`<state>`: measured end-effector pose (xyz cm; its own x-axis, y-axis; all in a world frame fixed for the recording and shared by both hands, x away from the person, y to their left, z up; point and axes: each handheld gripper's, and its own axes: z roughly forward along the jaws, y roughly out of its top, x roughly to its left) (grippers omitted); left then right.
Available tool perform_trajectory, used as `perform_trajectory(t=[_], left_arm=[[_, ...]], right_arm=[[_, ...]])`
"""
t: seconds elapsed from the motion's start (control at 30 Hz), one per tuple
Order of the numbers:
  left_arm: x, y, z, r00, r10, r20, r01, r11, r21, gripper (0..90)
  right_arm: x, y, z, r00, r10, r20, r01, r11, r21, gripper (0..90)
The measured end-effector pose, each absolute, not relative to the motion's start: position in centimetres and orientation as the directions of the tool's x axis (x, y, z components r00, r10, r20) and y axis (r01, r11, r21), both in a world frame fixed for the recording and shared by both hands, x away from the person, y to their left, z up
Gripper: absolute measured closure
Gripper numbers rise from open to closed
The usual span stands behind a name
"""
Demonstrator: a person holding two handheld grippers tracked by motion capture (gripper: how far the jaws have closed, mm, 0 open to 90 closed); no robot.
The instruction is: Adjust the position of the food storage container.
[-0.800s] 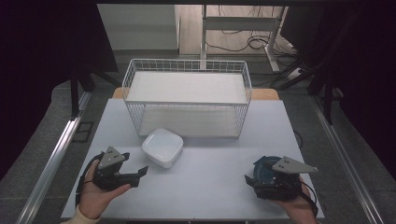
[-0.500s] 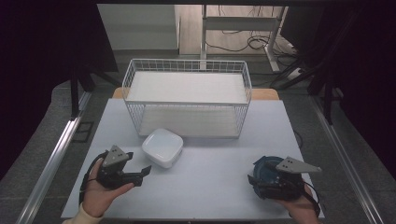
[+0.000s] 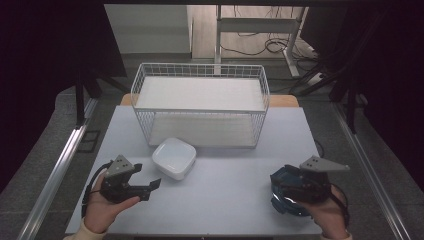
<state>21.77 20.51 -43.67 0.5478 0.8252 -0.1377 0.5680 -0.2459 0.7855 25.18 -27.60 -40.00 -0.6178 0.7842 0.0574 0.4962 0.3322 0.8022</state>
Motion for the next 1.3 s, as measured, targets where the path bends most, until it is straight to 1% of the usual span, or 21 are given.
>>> perform_trajectory(t=[0.1,0.17,0.2,0.33,0.53,0.67,0.77,0.83,0.9,0.93,0.97,1.03,1.2,1.3], left_arm=[[21.8,20.7,-43.5,0.54,0.832,-0.129,0.563,-0.243,0.79,18.5],[21.9,20.6,-43.7,0.541,0.833,-0.116,0.559,-0.254,0.789,18.5],[21.9,20.5,-43.8,0.54,0.835,-0.11,0.56,-0.258,0.788,18.5],[22.0,20.3,-44.4,0.543,0.835,-0.094,0.566,-0.281,0.775,18.5],[22.3,20.0,-44.2,0.533,0.844,-0.069,0.56,-0.29,0.776,18.7],[22.7,19.7,-44.6,0.545,0.836,-0.068,0.564,-0.305,0.767,18.6],[23.0,19.4,-44.8,0.562,0.826,-0.05,0.556,-0.332,0.762,18.6],[23.0,19.4,-44.9,0.564,0.825,-0.045,0.553,-0.337,0.762,18.6],[23.0,19.6,-44.9,0.562,0.826,-0.047,0.554,-0.333,0.764,18.6],[23.0,19.7,-44.9,0.56,0.827,-0.048,0.555,-0.331,0.763,18.6],[23.0,19.7,-44.9,0.56,0.827,-0.048,0.555,-0.331,0.763,18.6],[23.1,19.7,-44.9,0.558,0.828,-0.048,0.556,-0.331,0.762,18.6],[23.2,19.5,-45.1,0.565,0.824,-0.043,0.56,-0.345,0.753,18.6],[23.2,19.4,-45.2,0.565,0.824,-0.037,0.561,-0.351,0.749,18.6]], right_arm=[[25.7,-28.5,-39.1,-0.599,0.798,0.074,0.5,0.3,0.813,38.8],[26.0,-29.2,-39.0,-0.569,0.819,0.069,0.502,0.28,0.819,41.5],[26.4,-29.5,-39.3,-0.558,0.826,0.08,0.522,0.275,0.807,41.9],[26.5,-30.6,-40.1,-0.542,0.837,0.082,0.547,0.276,0.791,46.7],[25.5,-33.1,-39.8,-0.538,0.84,0.072,0.568,0.298,0.767,53.6],[25.5,-35.1,-40.0,-0.504,0.859,0.091,0.609,0.279,0.743,58.8],[25.6,-36.1,-40.2,-0.479,0.874,0.085,0.626,0.272,0.731,63.2],[25.6,-36.6,-40.2,-0.462,0.884,0.076,0.638,0.271,0.721,68.3],[25.4,-37.2,-40.3,-0.429,0.902,0.054,0.656,0.27,0.704,75.9],[25.3,-37.5,-40.5,-0.408,0.912,0.027,0.667,0.278,0.691,81.2],[25.3,-37.5,-40.5,-0.408,0.912,0.027,0.667,0.278,0.691,81.2],[25.8,-38.1,-41.4,-0.373,0.928,-0.016,0.7,0.292,0.651,88.9],[26.9,-37.7,-43.6,-0.359,0.93,-0.08,0.757,0.34,0.558,89.1],[27.2,-37.9,-44.3,-0.349,0.933,-0.09,0.776,0.341,0.53,89.2]])
